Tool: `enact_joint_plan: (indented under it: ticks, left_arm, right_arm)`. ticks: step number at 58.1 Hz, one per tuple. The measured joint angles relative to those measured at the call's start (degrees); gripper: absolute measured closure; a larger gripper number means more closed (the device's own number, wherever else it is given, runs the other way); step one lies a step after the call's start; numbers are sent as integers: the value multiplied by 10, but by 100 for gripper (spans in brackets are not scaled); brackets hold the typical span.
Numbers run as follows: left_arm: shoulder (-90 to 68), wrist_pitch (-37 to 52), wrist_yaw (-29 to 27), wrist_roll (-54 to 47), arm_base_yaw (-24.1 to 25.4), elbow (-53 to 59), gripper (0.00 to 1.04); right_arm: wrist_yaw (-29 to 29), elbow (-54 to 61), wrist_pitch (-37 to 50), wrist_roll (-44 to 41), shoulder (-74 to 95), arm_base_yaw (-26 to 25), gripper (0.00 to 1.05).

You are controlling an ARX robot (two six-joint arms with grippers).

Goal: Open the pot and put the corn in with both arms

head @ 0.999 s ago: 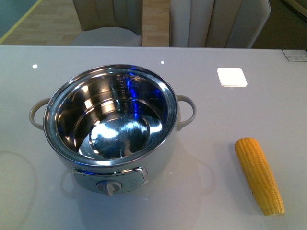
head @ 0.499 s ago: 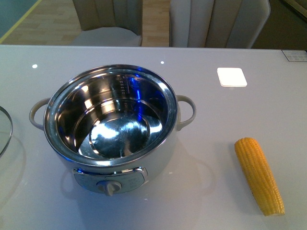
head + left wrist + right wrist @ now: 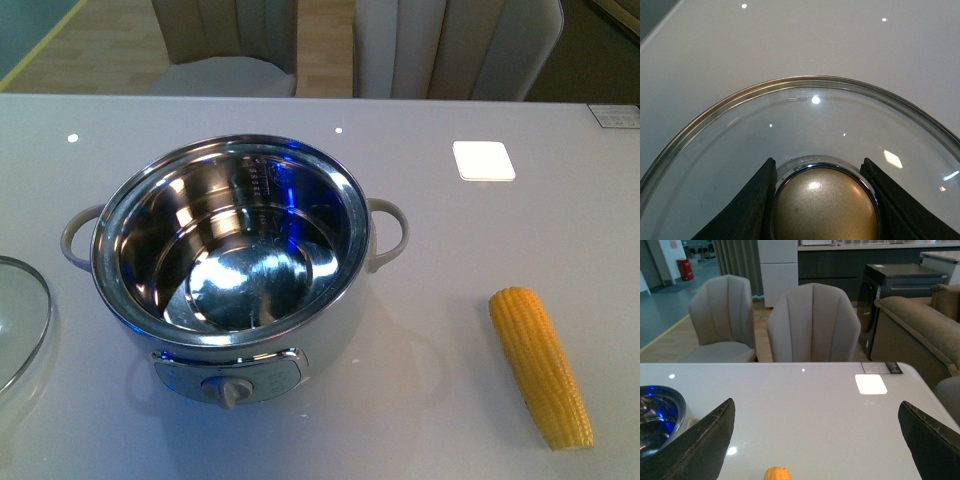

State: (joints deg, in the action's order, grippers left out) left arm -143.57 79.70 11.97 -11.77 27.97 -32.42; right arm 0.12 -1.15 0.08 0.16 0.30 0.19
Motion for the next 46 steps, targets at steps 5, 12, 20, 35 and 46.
enact_joint_plan:
  ticks: [5, 12, 20, 35, 46]
  left_arm:
    - [-10, 2, 6, 8, 1, -11, 61]
    - [-47, 1, 25, 20, 7, -67, 61]
    - [-55, -16, 19, 26, 5, -107, 61]
    - [-55, -18, 14, 32, 2, -109, 61]
    - [-49, -11, 14, 38, 0, -91, 35]
  right_arm:
    - [0, 0, 0, 0, 0, 0, 9]
    - [0, 0, 0, 0, 0, 0, 9]
    - [0, 0, 0, 0, 0, 0, 9]
    - [0, 0, 0, 0, 0, 0, 9]
    - [0, 0, 0, 0, 0, 0, 9]
